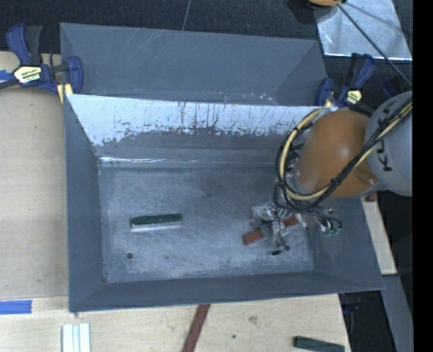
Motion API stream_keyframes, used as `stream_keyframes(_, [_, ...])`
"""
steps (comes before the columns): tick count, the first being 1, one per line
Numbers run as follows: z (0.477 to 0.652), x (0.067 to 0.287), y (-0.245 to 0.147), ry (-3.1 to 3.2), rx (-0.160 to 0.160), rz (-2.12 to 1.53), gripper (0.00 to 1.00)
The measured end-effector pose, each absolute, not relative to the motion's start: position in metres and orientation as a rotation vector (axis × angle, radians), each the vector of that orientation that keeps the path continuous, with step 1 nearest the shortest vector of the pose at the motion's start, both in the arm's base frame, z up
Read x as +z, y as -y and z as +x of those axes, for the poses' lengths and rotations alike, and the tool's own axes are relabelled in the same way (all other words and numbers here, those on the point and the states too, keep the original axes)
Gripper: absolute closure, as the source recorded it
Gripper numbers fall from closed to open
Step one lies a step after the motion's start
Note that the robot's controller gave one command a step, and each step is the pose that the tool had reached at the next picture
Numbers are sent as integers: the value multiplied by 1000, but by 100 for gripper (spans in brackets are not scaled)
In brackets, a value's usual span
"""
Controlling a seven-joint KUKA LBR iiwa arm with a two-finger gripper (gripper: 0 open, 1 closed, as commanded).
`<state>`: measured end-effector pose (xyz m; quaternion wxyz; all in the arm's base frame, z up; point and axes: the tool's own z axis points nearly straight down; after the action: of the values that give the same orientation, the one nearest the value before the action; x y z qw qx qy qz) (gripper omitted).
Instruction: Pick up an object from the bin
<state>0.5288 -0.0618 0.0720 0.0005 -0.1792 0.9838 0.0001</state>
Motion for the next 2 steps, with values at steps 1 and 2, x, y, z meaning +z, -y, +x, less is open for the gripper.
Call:
stream_keyframes(1, [529,72,62,-3090,0,-563,100])
stream_keyframes(2, [528,77,60,-3091,1,-566,100])
